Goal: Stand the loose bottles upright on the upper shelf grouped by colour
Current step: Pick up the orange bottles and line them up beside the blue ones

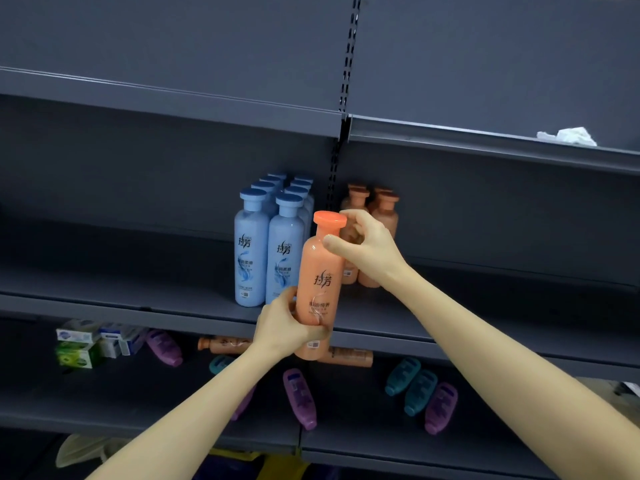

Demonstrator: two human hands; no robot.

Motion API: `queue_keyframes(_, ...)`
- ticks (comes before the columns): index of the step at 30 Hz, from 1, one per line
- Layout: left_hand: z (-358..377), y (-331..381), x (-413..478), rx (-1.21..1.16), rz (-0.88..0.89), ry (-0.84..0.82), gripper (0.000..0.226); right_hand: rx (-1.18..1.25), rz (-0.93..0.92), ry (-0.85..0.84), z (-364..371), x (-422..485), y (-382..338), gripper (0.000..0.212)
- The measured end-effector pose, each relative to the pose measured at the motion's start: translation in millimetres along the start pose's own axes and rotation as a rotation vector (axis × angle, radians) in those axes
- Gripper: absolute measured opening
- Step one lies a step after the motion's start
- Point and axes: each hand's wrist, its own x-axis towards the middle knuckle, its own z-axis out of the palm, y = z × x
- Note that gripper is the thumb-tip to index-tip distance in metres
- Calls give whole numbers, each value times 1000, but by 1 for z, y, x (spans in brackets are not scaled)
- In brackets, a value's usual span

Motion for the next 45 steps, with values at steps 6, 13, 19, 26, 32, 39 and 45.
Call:
queue_keyframes(6, 0, -3, 5, 23, 19, -24, 64, -112, 104, -145, 6, -23, 36, 57)
queue_keyframes(13, -2, -6, 9, 15, 32, -47, 70, -108, 226, -407, 31, -70, 71, 73)
queue_keyframes(19, -1, -5, 6, -49, 17, -87, 61, 78, 254, -280, 64, -95, 73, 79)
queue_keyframes(26, 1, -19, -6, -67, 0, -137, 64, 156, 395, -61, 95, -109, 69, 74)
queue_keyframes(32, 8, -41, -27, -18, 6, -237, 66, 168, 548, -23, 111, -131, 68, 73)
queue_keyframes(39, 28, -68, -54, -4, -52, -324, 66, 73, 659, -22, 122, -167, 91, 74)
queue_keyframes(45, 45, -74, -67, -25, -93, -382, 65, 47, 731, -14, 119, -189, 106, 71)
